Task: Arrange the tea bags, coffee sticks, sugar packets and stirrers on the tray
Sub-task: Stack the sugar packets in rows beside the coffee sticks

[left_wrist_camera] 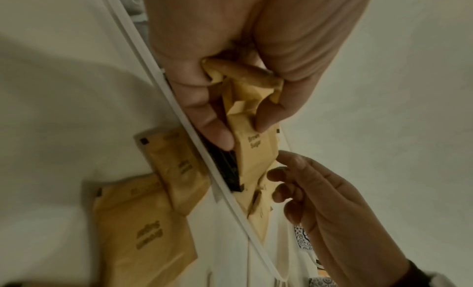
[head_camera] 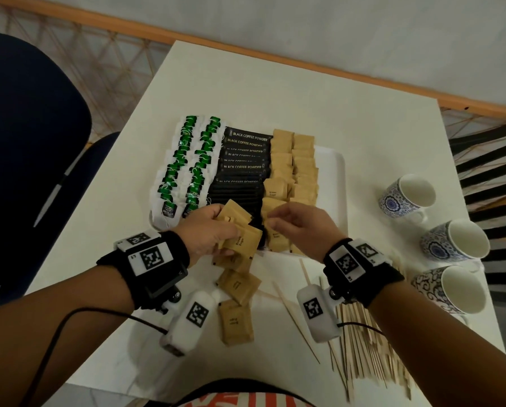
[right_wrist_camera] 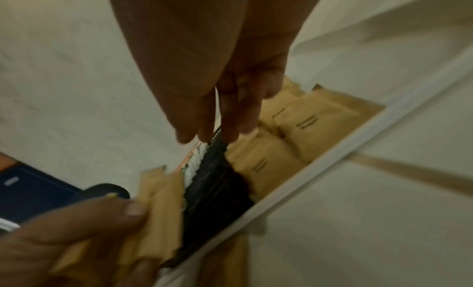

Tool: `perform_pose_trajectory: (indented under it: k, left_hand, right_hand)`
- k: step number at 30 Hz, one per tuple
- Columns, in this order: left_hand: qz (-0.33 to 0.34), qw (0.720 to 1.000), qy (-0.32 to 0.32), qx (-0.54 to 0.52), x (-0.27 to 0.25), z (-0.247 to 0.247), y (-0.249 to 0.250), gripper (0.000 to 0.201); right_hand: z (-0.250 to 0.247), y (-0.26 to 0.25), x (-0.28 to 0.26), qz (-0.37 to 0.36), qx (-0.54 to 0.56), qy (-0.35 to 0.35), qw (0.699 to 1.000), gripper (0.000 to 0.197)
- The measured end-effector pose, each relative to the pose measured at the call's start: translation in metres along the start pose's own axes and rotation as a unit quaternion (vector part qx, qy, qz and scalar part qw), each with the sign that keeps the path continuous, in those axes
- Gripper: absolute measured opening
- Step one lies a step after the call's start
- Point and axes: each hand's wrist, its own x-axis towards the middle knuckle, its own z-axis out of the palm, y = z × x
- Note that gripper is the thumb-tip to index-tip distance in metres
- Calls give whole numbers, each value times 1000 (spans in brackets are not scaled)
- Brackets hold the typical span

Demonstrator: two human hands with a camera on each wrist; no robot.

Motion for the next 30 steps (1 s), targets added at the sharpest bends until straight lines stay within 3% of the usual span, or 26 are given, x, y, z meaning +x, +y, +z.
perform_pose_trajectory:
  k: [2,4,9,12,18,22,24,26,30]
  left_hand:
    - [6,1000,-3,-4,-1,5,1,26]
    - [8,1000,-8,-17,-1,11,3,23]
    - [4,998,-8,-54,-4,15,5,17]
    - [14,999,-15,-44,-5,16,3,18]
    - [26,999,-23,15,-4,26,1,20]
    - [7,1000,-15,-19,-2,20,5,8]
    - [-3,999,-10,-30,0,13,6,12]
    - [-8,999,3,-43,1,8,6,17]
    - [-8,998,22,-64,2,4,7,21]
  right_hand:
    - [6,-8,-5,19,49,-68,996,30]
    - [11,-11,-7,27,75,-85,993,33]
    - [7,-7,-13,63,152,-61,984,6]
    - [4,-1,-16,62,108,-52,991,10]
    - [7,-8,-20,-30,-27,-53,998,9]
    - [-7,4,-16,-14,-58,4,998,10]
    - [-14,13,-13,13,-40,49,998,2]
    - [-15,21,-9,42,9,75,996,10]
    - [-9,25,-3,57,-51,22,997,11]
